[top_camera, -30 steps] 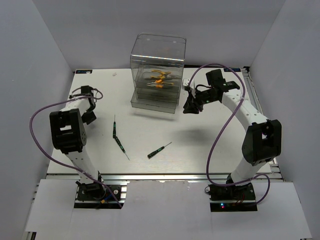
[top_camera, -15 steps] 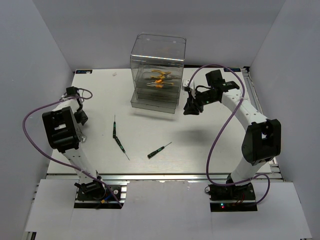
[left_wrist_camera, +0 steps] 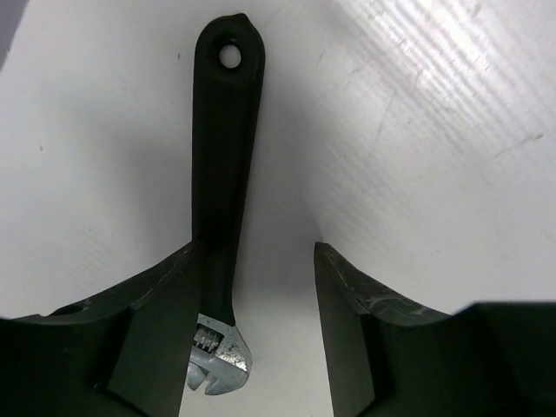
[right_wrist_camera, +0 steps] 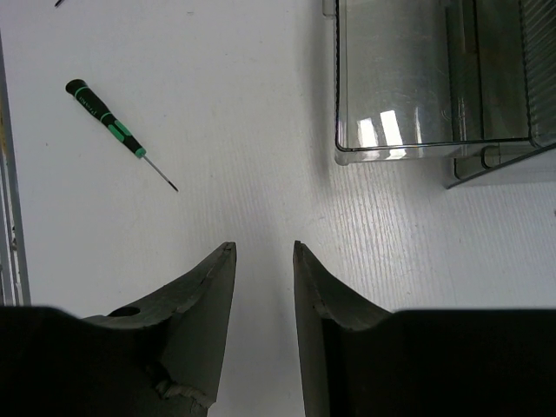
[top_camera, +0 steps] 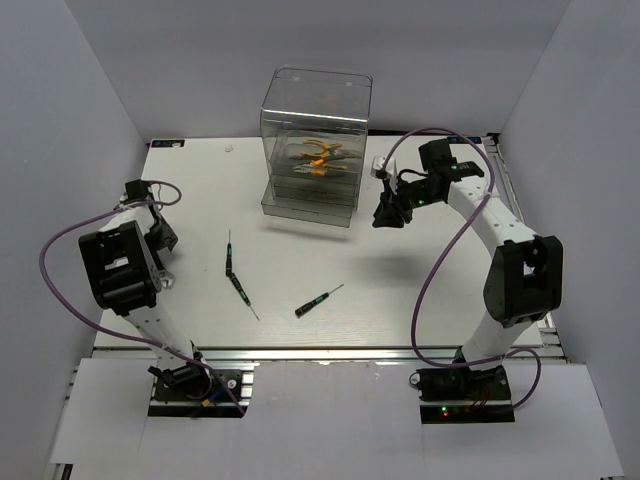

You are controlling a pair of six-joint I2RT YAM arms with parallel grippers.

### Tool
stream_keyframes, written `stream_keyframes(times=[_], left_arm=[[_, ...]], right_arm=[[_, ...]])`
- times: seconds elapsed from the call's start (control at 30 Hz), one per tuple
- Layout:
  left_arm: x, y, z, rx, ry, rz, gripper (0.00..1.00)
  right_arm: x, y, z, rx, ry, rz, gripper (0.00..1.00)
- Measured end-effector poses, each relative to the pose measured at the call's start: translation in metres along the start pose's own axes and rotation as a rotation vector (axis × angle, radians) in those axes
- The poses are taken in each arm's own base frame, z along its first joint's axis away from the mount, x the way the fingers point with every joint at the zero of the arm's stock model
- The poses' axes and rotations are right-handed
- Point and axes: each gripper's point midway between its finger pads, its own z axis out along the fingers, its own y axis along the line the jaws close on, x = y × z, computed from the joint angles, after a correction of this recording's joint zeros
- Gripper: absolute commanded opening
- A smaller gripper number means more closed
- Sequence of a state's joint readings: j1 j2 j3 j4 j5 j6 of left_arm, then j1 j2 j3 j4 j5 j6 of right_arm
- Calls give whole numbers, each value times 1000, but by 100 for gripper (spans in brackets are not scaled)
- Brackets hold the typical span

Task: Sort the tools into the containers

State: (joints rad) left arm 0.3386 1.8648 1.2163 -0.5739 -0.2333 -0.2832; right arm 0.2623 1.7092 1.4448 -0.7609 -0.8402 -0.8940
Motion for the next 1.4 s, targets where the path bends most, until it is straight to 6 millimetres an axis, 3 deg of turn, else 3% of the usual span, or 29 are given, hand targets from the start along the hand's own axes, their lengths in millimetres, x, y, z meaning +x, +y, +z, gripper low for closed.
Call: stream_keyframes(times=[0.57, 0.87, 1.07, 1.4], left_arm=[[27, 26, -11, -149, 51, -94, 60], [23, 30, -28, -142, 27, -91, 63], [49, 36, -18, -166, 88, -65, 60], [45, 35, -12, -142, 71, -42, 53]], right_arm=[[0, 1, 0, 0, -1, 19, 39], [0, 1, 0, 0, -1, 19, 39], [0, 1, 0, 0, 0, 19, 39], [0, 1, 0, 0, 0, 20, 39]])
